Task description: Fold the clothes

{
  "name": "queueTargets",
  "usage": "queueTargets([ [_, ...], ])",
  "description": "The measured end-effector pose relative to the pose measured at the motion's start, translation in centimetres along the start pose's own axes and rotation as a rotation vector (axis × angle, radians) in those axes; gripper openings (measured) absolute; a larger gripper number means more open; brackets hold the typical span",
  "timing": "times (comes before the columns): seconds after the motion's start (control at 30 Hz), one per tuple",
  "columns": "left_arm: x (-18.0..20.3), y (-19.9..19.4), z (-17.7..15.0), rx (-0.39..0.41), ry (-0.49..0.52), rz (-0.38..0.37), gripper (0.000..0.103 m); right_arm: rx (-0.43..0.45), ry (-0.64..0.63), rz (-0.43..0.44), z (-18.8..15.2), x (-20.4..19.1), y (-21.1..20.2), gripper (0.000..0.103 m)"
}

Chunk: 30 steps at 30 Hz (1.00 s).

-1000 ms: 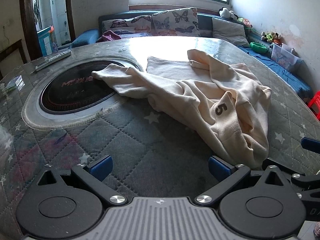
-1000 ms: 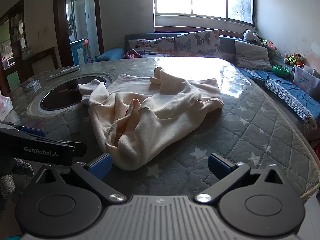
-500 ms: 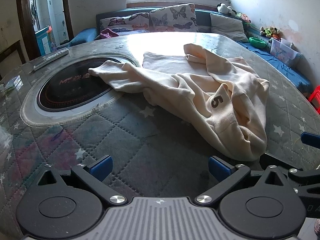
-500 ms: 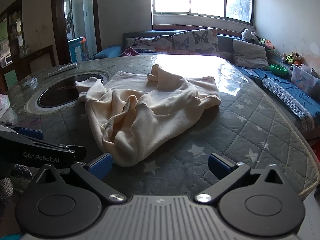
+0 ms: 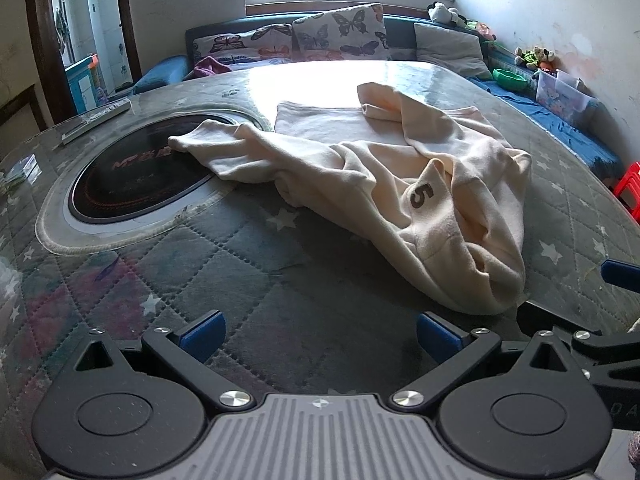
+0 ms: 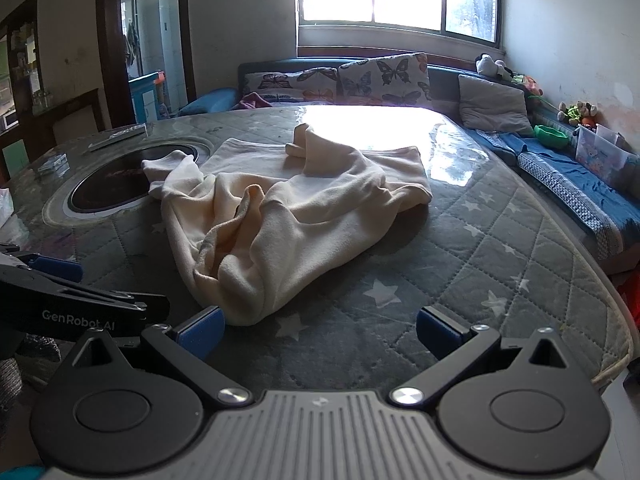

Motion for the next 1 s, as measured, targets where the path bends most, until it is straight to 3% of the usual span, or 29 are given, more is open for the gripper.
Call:
queueTargets([
  [0.57, 0.0, 0.1, 0.3, 0.001, -0.002, -0.001, 0.103, -0.003, -0.003, 0.002, 0.3, 0.0, 0.3, 0.103],
  [1.0, -1.2, 0.0, 2.7, 0.027, -0.028, 0.002, 0.103, 0.025, -0.015, 0.015, 2.6, 0.3, 0.8, 0.103],
])
Point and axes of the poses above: each gripper's, at about its wrist camera, not at the fingertips, and y roughly the way its jaws point, x to its right, z to its top, the point moved 1 cm from there along y, roughly the way its jaws point, and after that the axes turned 2 degrees about -y, right-handed, at the moved point
